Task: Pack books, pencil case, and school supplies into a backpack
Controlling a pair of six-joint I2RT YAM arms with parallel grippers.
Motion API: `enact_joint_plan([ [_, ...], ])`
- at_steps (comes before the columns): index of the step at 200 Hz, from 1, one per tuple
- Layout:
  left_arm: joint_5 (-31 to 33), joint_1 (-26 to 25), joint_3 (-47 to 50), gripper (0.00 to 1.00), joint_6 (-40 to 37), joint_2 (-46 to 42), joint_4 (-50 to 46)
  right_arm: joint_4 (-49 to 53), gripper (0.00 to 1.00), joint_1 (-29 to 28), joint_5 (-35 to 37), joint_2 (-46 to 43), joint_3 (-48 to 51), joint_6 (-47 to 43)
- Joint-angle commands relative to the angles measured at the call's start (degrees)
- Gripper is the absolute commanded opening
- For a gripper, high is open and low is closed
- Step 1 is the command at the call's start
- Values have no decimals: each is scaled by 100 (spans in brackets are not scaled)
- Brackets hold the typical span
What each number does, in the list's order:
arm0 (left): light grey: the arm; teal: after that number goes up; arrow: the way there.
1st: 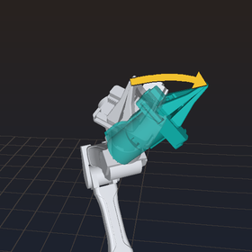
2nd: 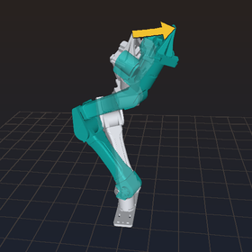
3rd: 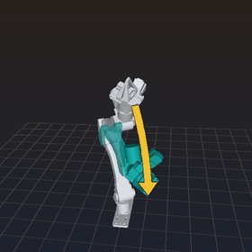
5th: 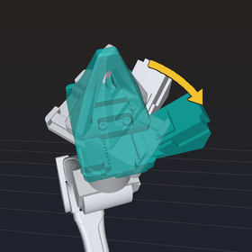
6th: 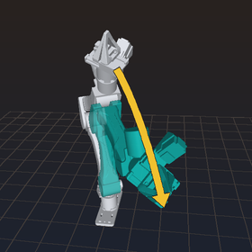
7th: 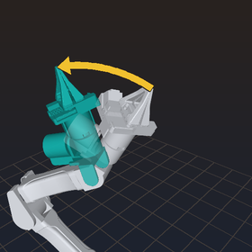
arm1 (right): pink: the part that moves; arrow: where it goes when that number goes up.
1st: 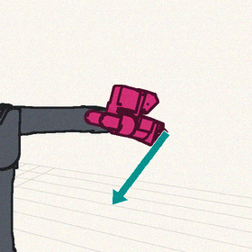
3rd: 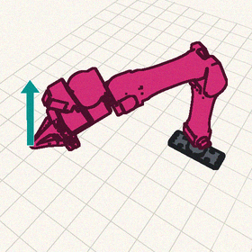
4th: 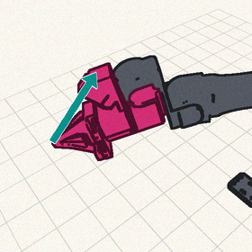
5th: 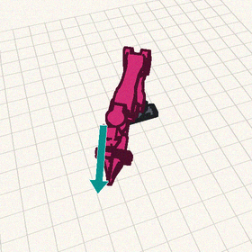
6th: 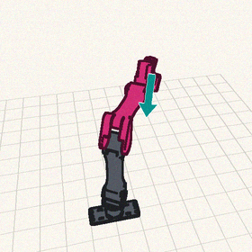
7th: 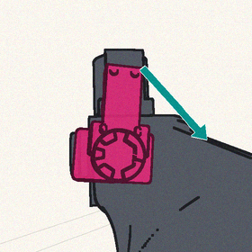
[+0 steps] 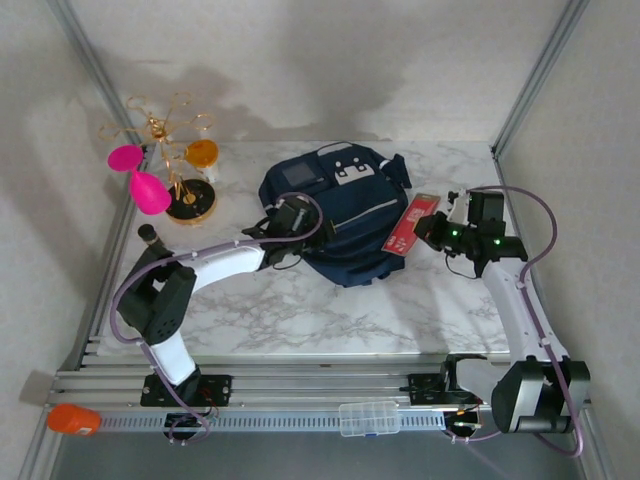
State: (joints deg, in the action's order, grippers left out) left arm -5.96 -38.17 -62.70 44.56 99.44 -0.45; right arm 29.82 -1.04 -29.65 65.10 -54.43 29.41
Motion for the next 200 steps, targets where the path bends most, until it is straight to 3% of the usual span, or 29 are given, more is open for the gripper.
enact_joint_plan([
  [1,890,-89,-353,70,-162,-321,-998,94,1,119,198,86,-210,-82],
  [21,1690,-123,-476,71,-561,-536,-1576,66,1,234,208,92,-179,2],
  [51,2040,-451,-1073,77,-1947,-395,-1765,-316,1,785,-381,58,203,221],
  [76,2561,-931,-1596,82,-3377,96,-1906,-499,0,1017,-673,121,336,277],
  [94,2745,-1093,-1839,86,-3992,443,-1903,-561,0,1133,-782,146,396,310],
  [131,2128,-1213,-2143,91,-4562,950,-1789,-645,0,1243,-867,108,451,377],
  [158,2029,-1263,-2326,94,-4776,1223,-1687,-691,0,1254,-937,152,510,338],
  [182,2652,-1182,-2640,90,-4608,1443,-1746,-746,0,1248,-999,165,572,312],
  [200,2248,-1070,-2770,87,-4401,1388,-1712,-742,0,1250,-1058,197,566,246],
])
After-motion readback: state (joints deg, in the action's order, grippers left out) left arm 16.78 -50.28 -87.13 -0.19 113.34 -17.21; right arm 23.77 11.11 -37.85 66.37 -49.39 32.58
